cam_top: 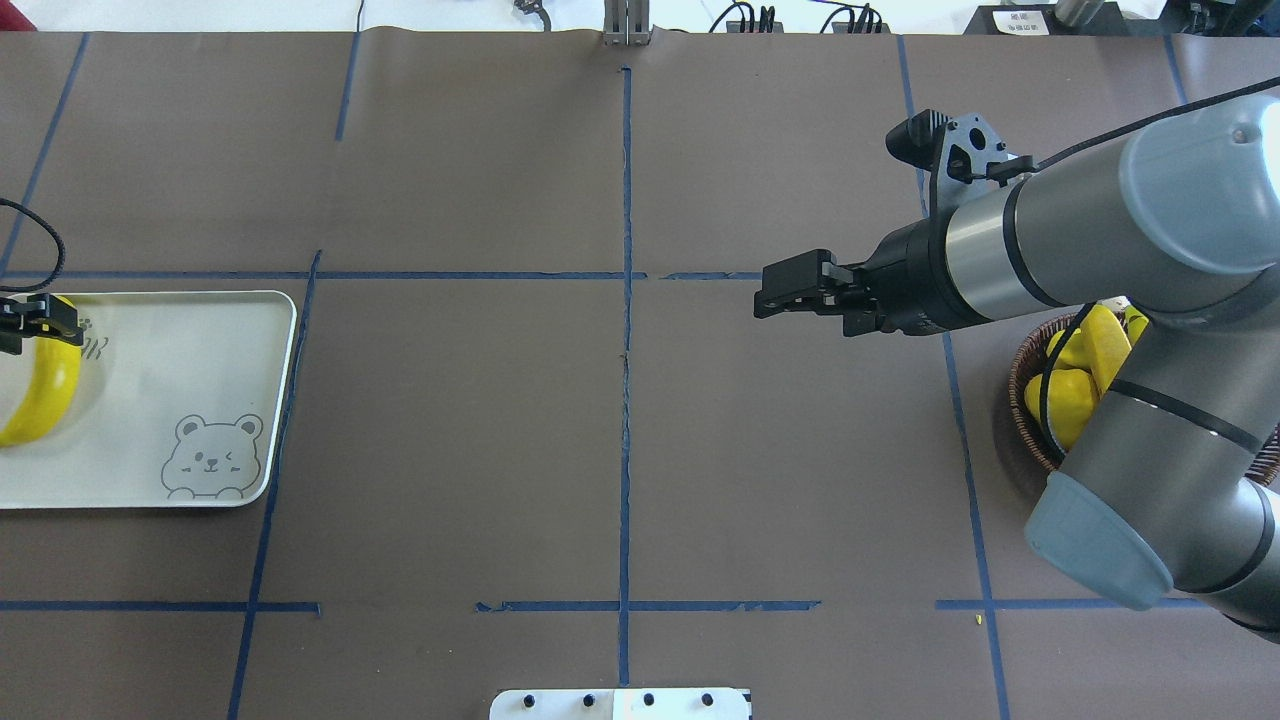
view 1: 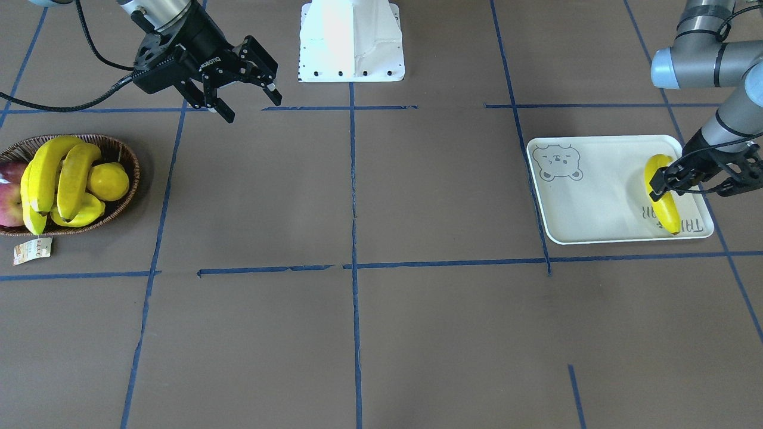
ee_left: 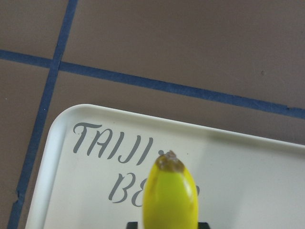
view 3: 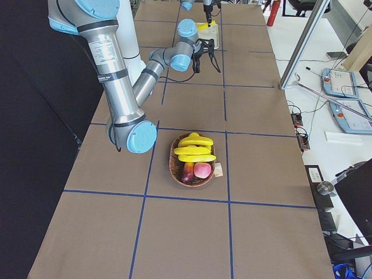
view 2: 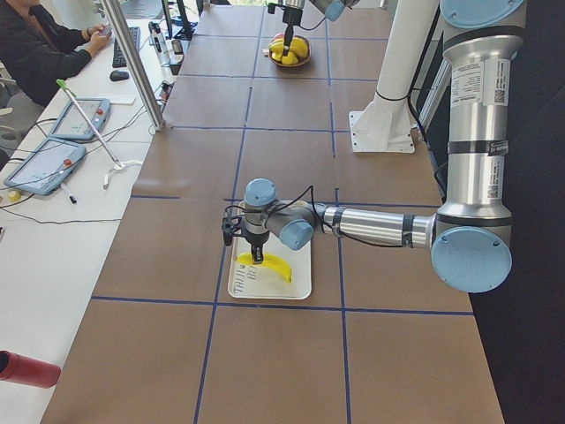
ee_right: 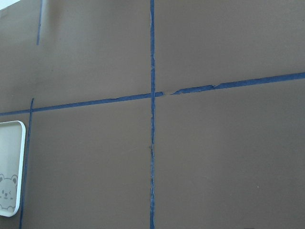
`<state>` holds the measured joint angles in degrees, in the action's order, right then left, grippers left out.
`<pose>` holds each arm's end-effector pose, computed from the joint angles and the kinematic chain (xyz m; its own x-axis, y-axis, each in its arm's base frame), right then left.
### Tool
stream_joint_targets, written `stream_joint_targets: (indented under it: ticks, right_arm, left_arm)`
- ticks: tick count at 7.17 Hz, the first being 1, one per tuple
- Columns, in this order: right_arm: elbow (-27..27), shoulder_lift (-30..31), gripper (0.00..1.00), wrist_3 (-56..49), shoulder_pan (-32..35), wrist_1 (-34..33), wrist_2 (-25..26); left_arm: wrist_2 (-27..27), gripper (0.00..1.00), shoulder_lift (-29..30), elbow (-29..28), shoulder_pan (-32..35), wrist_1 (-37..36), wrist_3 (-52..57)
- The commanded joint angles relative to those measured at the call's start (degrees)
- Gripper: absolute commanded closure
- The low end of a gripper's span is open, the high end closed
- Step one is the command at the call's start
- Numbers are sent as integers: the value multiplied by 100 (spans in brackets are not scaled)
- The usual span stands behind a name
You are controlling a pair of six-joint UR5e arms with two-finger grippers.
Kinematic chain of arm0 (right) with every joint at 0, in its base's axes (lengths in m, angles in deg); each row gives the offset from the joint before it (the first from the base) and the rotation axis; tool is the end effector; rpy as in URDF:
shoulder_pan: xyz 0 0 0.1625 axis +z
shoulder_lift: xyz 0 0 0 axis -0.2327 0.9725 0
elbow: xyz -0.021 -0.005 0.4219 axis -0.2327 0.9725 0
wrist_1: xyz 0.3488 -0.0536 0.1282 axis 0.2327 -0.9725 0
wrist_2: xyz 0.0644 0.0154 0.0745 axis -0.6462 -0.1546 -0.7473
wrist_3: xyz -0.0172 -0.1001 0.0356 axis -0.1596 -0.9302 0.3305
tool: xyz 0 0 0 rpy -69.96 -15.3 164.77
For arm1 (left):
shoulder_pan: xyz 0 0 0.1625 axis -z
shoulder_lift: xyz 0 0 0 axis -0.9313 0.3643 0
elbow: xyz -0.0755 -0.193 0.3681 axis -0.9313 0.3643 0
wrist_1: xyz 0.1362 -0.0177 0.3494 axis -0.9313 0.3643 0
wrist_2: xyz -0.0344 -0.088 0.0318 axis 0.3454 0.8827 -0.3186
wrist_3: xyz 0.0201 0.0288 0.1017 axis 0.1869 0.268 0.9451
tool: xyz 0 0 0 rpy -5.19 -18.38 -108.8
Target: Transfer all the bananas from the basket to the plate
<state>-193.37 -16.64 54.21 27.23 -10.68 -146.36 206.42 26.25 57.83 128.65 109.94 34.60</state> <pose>-0.3139 -0.3823 0.2304 0.3458 0.0044 0.9383 -0.1900 0.9796 0.0655 0.1630 -0.4390 0.6115 0.7013 -0.1798 -0.6898 0.2301 0.9730 -0.0197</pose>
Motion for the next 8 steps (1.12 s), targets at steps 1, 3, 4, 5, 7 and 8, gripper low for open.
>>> stream_joint_targets:
  ticks: [1,3,4,5,7,8]
  right_arm:
    - [-58,504,0,-256,271,-9,-63]
    - [-477,2028,0,-1735,500,105,-115]
    - [-567,2637,0,-2527,867,106,-185]
    - [-481,2904,0,-2727,940,106,-151]
    - [27,2933,0,-3069,1063,141,-168]
    - [238,3011,0,-3506,1360,262,-360]
  left_arm:
    - [136,1,66,322,27,49,-12]
    - [925,1,328,814,446,-537,-12]
    - [980,1,539,1261,536,-1254,-12]
    - [946,1,802,1509,519,-1758,-64]
    - [946,0,910,1511,458,-1789,-100]
    - [946,1,937,1511,414,-1798,-152]
